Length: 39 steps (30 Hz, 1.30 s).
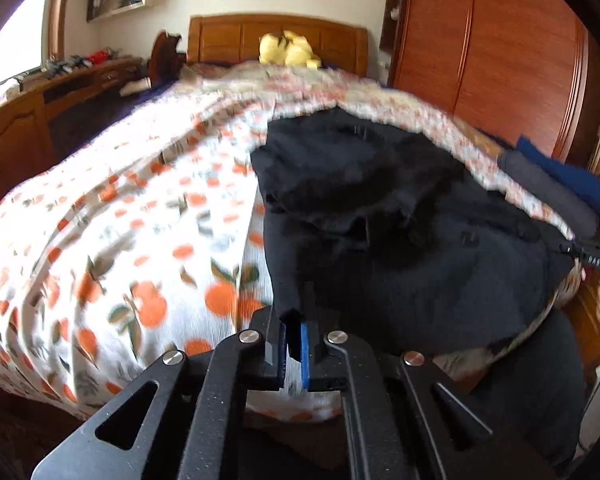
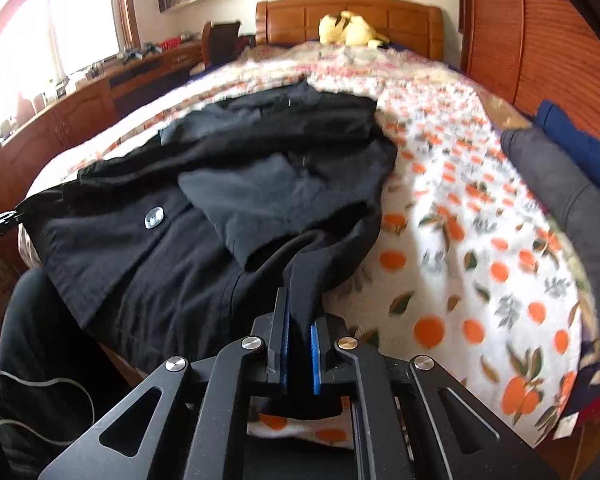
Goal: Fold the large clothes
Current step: 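Lift the coat side with both tools and fold it over the other half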
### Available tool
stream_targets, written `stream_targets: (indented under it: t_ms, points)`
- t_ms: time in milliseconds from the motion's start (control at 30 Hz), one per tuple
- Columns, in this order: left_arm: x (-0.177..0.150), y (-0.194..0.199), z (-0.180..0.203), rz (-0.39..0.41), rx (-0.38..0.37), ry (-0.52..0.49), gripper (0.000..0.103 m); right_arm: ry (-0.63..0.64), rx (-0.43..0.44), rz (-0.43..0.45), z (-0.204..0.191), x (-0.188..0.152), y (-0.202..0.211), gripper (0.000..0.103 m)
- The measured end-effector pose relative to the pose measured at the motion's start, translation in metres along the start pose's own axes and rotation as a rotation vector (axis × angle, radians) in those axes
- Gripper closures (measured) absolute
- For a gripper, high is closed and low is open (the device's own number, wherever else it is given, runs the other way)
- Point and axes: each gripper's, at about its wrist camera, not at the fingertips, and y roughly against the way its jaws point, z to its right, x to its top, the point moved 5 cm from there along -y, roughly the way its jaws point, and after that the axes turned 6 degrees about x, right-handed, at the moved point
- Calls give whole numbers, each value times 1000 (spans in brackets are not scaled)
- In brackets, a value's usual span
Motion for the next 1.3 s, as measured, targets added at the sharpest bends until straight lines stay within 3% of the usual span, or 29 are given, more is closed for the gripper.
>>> stream_targets:
  t_ms: [233, 400, 633, 733, 867, 1033, 1167, 1300]
  points:
    - [43, 39, 5, 131, 2, 20, 98, 10, 19, 137, -7, 34, 47, 97]
    - [69, 91, 4, 233, 6, 25, 98, 62, 22, 222, -23, 46, 103, 97]
    - [98, 171, 0, 380, 19, 10, 98, 120, 7, 344, -34, 37, 194, 97]
    - [105, 180, 0, 398, 36, 1, 98, 122, 5, 372, -34, 27, 213, 97]
    - [111, 147, 0, 354, 63, -8, 98, 110, 0, 347, -25, 16, 189, 97]
    - [113, 76, -2, 261, 83, 12, 98, 70, -6, 269, -3, 16, 118, 97]
    - [121, 26, -4, 210, 130, 16, 98, 25, -11, 231, 15, 30, 65, 97]
    - [133, -2, -6, 186, 129, 32, 98, 0, -18, 185, 29, 58, 20, 97]
